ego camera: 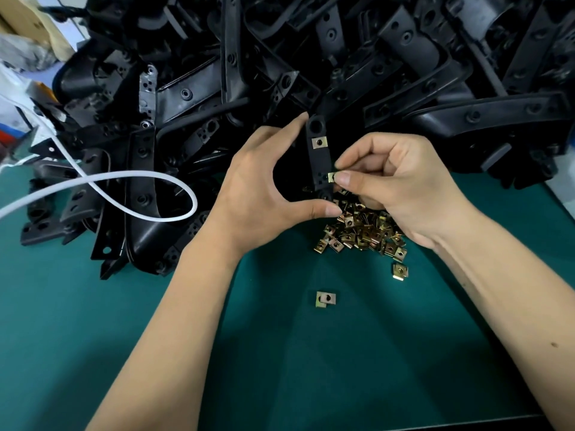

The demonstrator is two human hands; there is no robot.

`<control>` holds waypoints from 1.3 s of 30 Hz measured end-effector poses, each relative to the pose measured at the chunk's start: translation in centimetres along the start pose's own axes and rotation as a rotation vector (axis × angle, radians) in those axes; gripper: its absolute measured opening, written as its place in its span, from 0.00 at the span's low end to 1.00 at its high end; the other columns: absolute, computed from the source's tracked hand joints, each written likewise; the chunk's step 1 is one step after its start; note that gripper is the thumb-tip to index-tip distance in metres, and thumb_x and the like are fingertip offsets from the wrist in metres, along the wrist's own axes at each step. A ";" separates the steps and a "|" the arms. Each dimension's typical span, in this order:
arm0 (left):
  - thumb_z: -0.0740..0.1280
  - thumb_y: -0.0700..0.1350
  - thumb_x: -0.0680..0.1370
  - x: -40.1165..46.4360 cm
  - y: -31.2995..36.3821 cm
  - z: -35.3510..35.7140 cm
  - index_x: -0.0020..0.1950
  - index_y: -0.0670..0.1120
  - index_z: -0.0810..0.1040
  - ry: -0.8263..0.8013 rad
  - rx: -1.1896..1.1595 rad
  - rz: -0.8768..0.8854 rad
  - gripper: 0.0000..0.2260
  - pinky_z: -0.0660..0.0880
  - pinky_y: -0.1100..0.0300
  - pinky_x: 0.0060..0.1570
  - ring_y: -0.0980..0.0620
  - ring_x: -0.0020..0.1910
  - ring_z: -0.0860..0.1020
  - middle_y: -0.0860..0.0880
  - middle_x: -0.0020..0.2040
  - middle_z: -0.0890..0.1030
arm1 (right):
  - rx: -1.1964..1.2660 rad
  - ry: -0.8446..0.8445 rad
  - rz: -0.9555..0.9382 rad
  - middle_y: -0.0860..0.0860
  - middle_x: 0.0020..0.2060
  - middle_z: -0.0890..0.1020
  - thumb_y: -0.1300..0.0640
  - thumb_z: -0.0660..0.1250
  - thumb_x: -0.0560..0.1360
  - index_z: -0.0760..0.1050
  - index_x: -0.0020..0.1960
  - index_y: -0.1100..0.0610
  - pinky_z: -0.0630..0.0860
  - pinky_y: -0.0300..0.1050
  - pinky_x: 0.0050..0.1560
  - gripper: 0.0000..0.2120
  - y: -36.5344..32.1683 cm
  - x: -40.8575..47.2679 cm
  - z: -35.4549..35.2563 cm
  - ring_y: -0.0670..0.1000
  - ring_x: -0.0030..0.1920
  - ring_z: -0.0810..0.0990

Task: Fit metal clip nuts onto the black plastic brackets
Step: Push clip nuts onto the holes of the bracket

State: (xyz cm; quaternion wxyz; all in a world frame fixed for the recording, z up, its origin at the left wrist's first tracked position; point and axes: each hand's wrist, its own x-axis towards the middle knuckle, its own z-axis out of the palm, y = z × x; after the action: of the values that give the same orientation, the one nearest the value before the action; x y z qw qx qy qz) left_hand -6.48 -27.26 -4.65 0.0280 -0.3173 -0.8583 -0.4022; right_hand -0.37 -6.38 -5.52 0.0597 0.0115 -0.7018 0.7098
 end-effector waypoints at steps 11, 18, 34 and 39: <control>0.81 0.67 0.59 -0.1 0.6 1.1 0.81 0.50 0.66 0.036 0.071 0.031 0.55 0.71 0.58 0.70 0.56 0.66 0.74 0.53 0.65 0.75 | 0.032 -0.033 0.073 0.60 0.38 0.82 0.70 0.73 0.74 0.79 0.52 0.62 0.62 0.39 0.28 0.09 0.1 0.0 0.1 0.57 0.36 0.69; 0.80 0.67 0.61 -0.2 0.9 2.2 0.82 0.51 0.64 0.076 0.216 -0.048 0.54 0.73 0.50 0.69 0.51 0.68 0.73 0.51 0.68 0.73 | -0.368 0.107 -0.079 0.49 0.39 0.88 0.59 0.75 0.77 0.82 0.60 0.52 0.81 0.44 0.44 0.12 0.9 -0.2 1.1 0.46 0.38 0.87; 0.80 0.67 0.62 -0.3 2.1 2.5 0.83 0.52 0.62 0.081 0.252 -0.111 0.54 0.69 0.59 0.67 0.51 0.68 0.72 0.51 0.68 0.73 | -0.128 0.048 0.048 0.58 0.36 0.84 0.61 0.61 0.84 0.83 0.62 0.52 0.57 0.37 0.24 0.14 0.6 0.1 -0.1 0.45 0.24 0.61; 0.75 0.71 0.65 0.1 5.8 3.1 0.83 0.49 0.61 0.094 0.346 0.018 0.53 0.75 0.49 0.66 0.47 0.67 0.73 0.48 0.68 0.73 | -0.226 0.235 -0.131 0.41 0.29 0.79 0.57 0.72 0.80 0.84 0.44 0.53 0.67 0.29 0.32 0.06 -1.5 -1.7 -0.7 0.38 0.28 0.72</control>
State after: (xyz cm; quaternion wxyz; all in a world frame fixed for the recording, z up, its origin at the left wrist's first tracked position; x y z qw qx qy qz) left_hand -2.63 -22.32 -2.81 0.1260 -0.2964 -0.9095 -0.2628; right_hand 1.48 -5.80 -4.23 0.1883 -0.0325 -0.7630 0.6175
